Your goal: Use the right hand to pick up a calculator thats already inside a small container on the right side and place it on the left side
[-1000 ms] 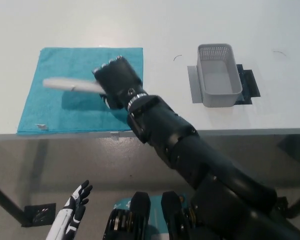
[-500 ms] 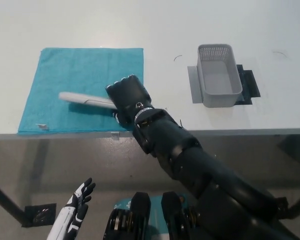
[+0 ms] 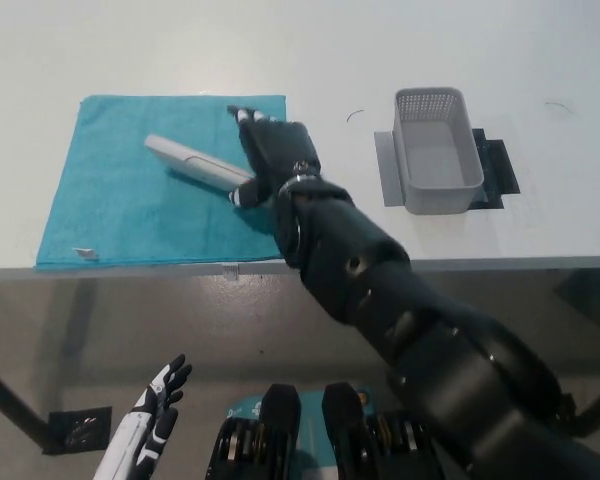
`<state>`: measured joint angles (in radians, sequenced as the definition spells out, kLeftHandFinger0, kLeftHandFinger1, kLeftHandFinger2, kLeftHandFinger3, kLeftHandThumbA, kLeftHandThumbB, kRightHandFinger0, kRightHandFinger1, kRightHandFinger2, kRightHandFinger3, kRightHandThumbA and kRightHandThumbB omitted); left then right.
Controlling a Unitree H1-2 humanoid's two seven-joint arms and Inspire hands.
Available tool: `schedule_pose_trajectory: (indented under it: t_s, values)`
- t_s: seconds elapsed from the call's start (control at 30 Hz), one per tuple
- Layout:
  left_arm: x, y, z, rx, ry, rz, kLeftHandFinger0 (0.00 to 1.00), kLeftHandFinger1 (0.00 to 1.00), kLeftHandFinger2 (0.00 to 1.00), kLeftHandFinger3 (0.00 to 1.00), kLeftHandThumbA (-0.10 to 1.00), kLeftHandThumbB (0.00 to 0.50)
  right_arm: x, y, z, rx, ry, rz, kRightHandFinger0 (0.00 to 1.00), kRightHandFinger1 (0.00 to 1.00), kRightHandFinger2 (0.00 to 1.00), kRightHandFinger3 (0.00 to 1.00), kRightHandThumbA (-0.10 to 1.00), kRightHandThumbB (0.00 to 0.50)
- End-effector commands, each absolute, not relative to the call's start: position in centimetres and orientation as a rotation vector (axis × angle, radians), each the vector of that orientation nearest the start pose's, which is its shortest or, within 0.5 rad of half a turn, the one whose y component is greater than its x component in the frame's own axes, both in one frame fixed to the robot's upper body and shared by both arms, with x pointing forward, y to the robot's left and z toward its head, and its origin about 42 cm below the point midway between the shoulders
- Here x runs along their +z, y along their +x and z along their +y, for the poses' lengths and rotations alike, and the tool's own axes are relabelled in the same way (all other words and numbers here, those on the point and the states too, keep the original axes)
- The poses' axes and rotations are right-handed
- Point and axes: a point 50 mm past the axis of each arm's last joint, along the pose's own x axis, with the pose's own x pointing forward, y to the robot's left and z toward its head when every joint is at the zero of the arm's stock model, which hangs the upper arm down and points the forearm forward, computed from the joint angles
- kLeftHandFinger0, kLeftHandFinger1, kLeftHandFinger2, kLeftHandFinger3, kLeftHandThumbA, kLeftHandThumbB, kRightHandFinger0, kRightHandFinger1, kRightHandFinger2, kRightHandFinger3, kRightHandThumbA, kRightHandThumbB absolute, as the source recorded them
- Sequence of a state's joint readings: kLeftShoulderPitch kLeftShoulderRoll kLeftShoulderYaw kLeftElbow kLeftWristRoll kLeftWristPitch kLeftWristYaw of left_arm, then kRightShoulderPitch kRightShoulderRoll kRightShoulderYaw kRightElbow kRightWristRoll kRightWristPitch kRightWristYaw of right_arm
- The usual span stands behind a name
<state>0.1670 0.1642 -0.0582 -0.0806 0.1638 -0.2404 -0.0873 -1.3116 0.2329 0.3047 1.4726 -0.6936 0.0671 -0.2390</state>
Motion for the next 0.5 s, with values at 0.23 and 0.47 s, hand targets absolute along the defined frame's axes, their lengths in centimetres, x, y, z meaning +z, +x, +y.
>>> schedule_pose_trajectory:
  t_s: [0.23, 0.47]
  values:
    - [10.6, 23.5, 24.6, -0.221, 0.364, -0.198, 1.0, 1.0, 1.0, 1.0, 1.0, 0.173, 42.8, 54.6, 6.5, 0.327, -0.726, -0.266, 1.0, 1.0, 1.0, 1.0, 0.95, 0.5]
    - [10.7, 23.8, 24.6, -0.242, 0.38, -0.194, 1.0, 1.0, 1.0, 1.0, 1.0, 0.162, 42.8, 54.8, 5.9, 0.311, -0.773, -0.292, 1.0, 1.0, 1.0, 1.0, 0.94, 0.5]
